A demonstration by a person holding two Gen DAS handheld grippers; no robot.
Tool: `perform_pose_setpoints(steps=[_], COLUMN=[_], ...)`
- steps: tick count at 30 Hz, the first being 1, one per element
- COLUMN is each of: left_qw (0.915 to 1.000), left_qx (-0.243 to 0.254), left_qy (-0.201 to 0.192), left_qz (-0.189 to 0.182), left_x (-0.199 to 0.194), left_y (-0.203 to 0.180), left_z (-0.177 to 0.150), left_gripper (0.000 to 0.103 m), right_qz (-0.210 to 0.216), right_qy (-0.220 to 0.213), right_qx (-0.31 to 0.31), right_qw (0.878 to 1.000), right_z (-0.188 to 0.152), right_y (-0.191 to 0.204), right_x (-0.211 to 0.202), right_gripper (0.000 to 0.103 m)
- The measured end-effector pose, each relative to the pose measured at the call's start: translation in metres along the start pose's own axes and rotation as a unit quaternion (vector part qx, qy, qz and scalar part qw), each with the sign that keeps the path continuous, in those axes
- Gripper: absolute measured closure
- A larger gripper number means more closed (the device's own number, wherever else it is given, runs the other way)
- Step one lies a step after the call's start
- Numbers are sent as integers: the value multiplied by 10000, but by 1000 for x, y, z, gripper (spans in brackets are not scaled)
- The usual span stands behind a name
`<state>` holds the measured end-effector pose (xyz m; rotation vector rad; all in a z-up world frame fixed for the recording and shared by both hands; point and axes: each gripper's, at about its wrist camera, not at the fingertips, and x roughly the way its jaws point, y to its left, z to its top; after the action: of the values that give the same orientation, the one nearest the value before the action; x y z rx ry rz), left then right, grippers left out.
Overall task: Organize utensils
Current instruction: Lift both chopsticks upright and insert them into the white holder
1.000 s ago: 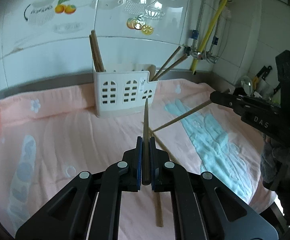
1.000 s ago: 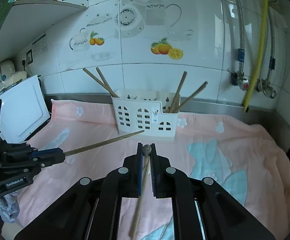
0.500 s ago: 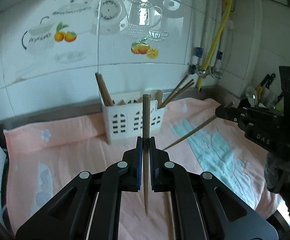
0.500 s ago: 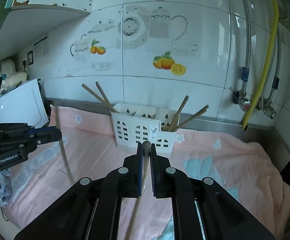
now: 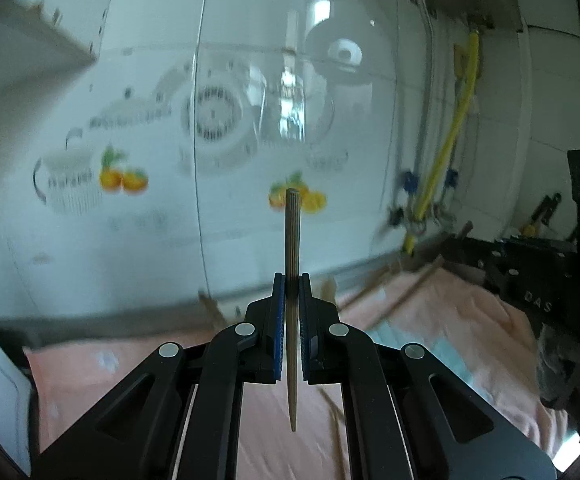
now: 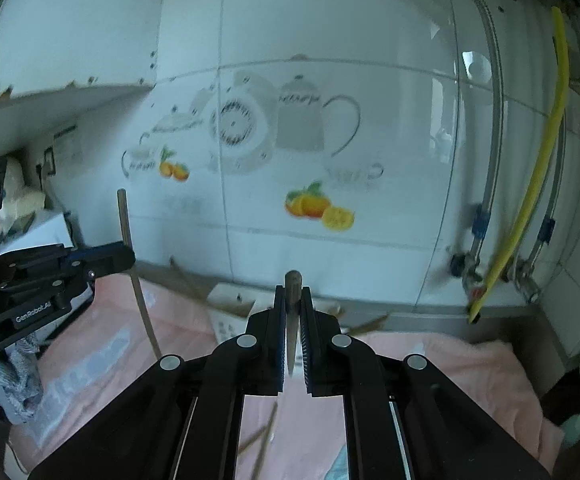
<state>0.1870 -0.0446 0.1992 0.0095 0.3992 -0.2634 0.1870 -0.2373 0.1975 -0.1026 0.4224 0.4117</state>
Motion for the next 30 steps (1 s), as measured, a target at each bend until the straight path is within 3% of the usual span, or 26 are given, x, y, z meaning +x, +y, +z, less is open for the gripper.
perform_pose_setpoints(steps=[8,15,24,30], left_qw=[9984,9963,9971,9976], left_qx=[160,163,-200,-355], left_qy=[-428,-646,-526,-393], left_qz=[334,538,517,437], left_x=[26,54,86,98], left_y=[1,10,34,44], left_z=[43,58,39,21], left_gripper=[98,98,98,97], right_qz=[-10,-3,-161,-284], right_qy=[-35,-82,-515,-543], right_qx=[111,150,187,396], right_qw=[9999,9999,9984,9973], right_z=[23,43,68,64], right_y=[-13,-14,-14,-25], right_x=[17,43,56,80], right_gripper=[96,96,96,96])
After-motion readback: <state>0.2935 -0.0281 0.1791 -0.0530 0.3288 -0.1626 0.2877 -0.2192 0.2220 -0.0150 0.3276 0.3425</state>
